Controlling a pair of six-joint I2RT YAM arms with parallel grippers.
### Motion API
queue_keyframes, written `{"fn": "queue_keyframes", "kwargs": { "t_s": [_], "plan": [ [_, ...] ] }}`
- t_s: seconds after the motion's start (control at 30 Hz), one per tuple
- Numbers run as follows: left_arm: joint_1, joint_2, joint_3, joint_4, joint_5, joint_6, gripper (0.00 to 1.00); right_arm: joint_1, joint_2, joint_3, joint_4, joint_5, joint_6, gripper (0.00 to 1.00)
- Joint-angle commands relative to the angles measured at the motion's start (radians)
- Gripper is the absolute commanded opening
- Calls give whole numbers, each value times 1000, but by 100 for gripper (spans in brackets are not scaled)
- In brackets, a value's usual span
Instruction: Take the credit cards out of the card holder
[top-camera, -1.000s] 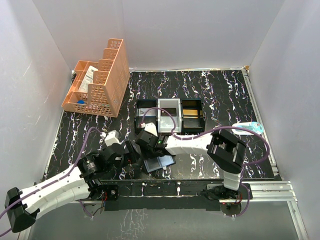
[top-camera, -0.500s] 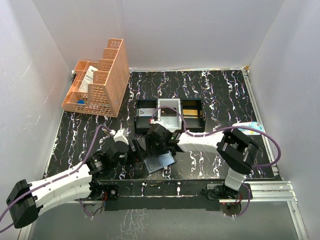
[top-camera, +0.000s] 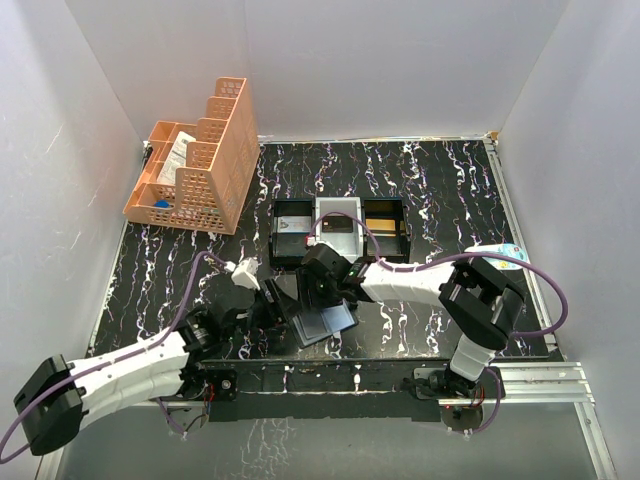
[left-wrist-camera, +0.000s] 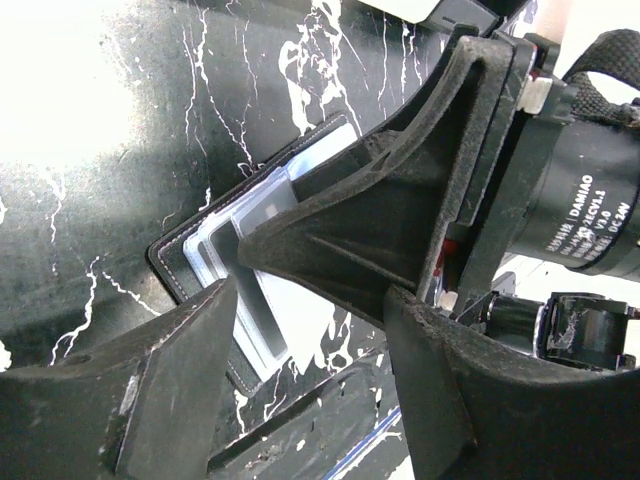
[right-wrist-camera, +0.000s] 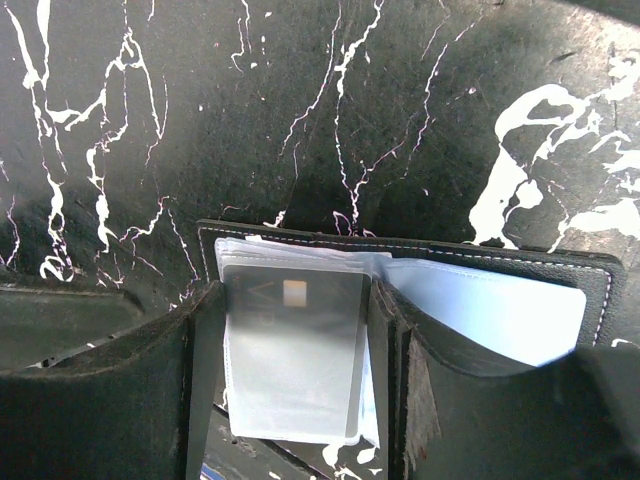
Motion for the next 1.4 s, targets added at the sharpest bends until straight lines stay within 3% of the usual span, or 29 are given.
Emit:
{"fn": "queue_keyframes", "kwargs": {
  "t_s": [0.0,0.17,0.27,0.43,0.77,1.27,1.37],
  "plan": [
    [-27,-120,-19,-117,72,-11,61,4,10,-21,69,-24,59,46],
    [-27,-277,-10,-263,28,-9,64,-2,8,-23,73,-26,60,46],
    [-26,-292,-24,-240,70,1,63,-6,10,-21,75,-30,61,46],
    [-26,-191,-62,-101,182,11,58,-6,9,-20,79,-37,64,46],
    [-28,-3,-91,160,153,-8,51,-8,1,-25,80,-45,66,46],
    [-28,73,-86,161,126,-34,47,-9,-3,-26,89,-60,70,46],
    [-28,100,-94,227,130,-49,47,-7,-4,-25,94,-64,71,46]
  ]
}}
